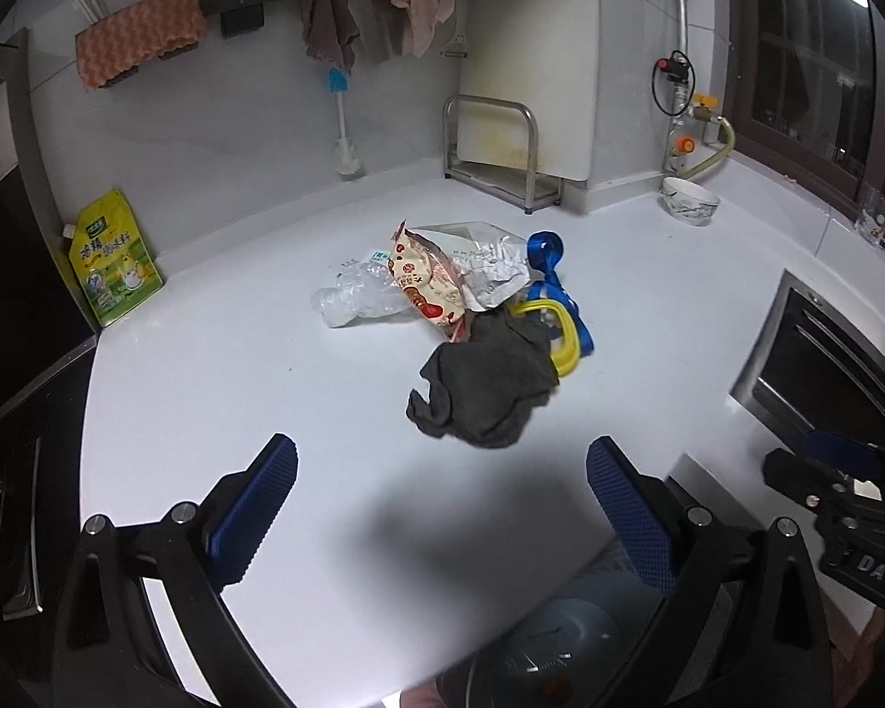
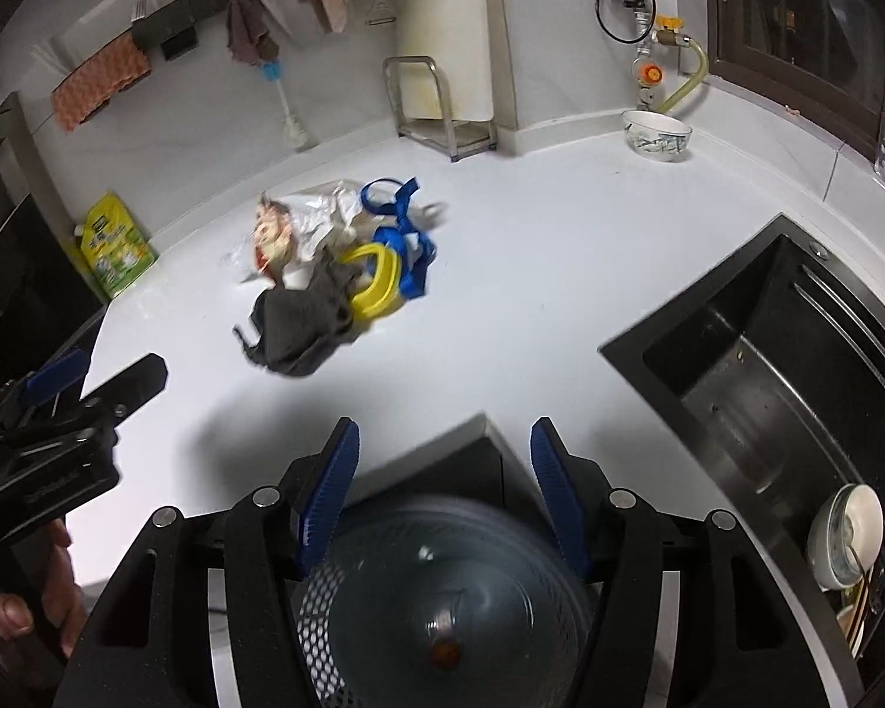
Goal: Collect trash
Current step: 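Move the left tool back to the pile and grasp the dark grey cloth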
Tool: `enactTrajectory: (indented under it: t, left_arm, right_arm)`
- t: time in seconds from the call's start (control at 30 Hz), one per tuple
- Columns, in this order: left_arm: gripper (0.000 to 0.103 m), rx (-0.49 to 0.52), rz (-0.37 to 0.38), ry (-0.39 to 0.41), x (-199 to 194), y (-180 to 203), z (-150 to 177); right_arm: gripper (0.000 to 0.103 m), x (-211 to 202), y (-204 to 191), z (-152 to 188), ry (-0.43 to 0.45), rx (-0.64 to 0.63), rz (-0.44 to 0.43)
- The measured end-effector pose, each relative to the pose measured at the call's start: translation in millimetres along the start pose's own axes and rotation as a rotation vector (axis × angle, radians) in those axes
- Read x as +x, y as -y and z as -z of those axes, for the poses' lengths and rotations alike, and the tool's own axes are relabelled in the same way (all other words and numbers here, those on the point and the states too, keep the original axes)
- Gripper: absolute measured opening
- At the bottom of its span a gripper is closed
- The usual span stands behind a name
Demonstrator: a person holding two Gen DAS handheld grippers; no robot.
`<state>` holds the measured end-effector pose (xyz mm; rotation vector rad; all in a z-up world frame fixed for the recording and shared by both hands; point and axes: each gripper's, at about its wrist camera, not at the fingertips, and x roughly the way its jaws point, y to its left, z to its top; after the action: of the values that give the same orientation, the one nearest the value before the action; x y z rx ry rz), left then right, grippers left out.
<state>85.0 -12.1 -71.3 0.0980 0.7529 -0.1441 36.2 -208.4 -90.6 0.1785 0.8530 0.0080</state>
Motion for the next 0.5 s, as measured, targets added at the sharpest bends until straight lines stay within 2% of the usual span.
enactTrajectory:
  t: [0.23,0.4,0.5]
  left_arm:
    - [0.097,-0.021,0.013,-0.047,65.4,3.4,-9.2]
    - [0.095,-0.032,0.039,-0.049,94.6,7.2,-13.2]
    - [0.082,-0.033,0.045,-0.052,106.3,7.6,-14.6]
  right_arm:
    - [0.059,35.5,15.4,-13.3,-0.03,0.027,0.035]
    - [0.059,61.1,27.0,-24.8,-0.039,0.046,0.048]
    - [0.059,73.3,31.0,-34.3,-0.036,0.054,0.043]
